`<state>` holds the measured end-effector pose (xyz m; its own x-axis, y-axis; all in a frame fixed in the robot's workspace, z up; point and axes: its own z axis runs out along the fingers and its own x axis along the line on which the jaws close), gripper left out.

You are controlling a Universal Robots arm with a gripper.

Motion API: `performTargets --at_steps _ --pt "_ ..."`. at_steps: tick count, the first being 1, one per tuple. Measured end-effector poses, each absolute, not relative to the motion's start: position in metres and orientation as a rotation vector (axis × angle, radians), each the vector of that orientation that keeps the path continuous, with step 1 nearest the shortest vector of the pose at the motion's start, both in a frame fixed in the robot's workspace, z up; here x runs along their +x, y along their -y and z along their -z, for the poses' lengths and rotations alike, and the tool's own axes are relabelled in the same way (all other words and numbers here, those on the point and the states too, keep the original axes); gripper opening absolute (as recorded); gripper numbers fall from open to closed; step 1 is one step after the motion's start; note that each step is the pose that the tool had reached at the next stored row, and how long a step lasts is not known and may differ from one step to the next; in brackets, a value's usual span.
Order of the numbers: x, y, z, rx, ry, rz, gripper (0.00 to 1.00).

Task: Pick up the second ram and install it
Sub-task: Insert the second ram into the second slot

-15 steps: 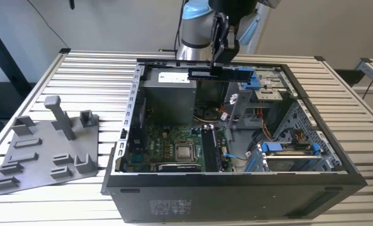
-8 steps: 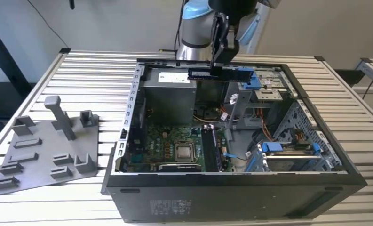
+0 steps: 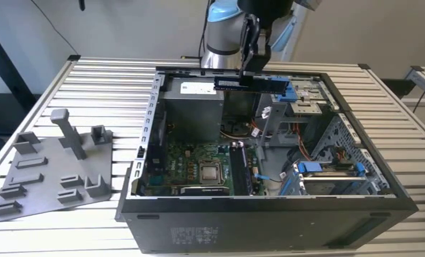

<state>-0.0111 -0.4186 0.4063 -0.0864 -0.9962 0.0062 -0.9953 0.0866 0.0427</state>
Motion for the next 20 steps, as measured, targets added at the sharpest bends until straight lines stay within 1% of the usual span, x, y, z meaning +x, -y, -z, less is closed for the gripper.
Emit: performTargets --at_steps 20 --pt "-0.011 0.4186 -0.4063 2.01 2.37 0.042 0.14"
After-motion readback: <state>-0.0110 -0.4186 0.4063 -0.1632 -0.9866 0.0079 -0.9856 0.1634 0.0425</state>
